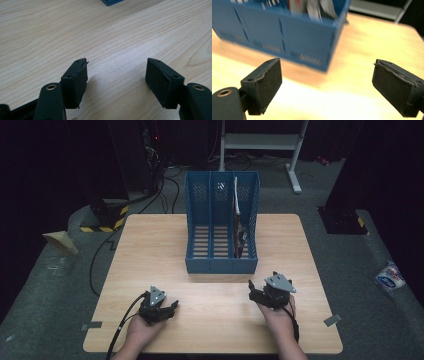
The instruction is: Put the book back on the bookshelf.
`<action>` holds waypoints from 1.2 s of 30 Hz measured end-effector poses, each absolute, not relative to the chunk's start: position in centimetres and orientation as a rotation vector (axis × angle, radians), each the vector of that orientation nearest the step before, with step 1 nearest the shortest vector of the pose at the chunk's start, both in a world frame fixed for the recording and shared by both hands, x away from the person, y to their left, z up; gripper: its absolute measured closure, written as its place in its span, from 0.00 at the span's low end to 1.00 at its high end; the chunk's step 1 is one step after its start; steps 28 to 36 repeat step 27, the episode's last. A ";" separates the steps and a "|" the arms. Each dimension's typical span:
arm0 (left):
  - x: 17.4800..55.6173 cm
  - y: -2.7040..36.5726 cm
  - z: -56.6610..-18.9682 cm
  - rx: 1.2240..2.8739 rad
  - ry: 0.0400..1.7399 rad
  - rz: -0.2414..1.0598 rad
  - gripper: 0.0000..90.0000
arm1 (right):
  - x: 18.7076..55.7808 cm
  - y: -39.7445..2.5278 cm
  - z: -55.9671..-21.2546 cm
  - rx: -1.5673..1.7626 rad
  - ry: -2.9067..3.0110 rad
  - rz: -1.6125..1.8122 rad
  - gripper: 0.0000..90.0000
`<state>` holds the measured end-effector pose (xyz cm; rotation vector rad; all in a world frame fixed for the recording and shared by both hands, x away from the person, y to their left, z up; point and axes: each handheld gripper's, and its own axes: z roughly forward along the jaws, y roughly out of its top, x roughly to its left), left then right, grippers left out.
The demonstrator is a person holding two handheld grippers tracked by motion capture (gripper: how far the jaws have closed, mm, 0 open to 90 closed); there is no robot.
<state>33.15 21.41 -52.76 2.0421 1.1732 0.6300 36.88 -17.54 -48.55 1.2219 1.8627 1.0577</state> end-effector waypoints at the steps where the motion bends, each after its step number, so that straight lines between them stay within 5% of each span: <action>1: 33.1 21.4 -52.7 2.044 1.176 0.627 0.38 | 36.7 -18.0 -49.2 1.228 1.877 1.038 0.11; 8: 33.2 21.5 -52.8 2.039 1.180 0.622 0.37 | 35.9 -20.8 -52.4 1.360 2.065 0.812 0.16; 36: 33.3 21.6 -52.7 2.034 1.189 0.612 0.38 | 36.2 -21.1 -52.5 1.480 2.063 0.848 0.18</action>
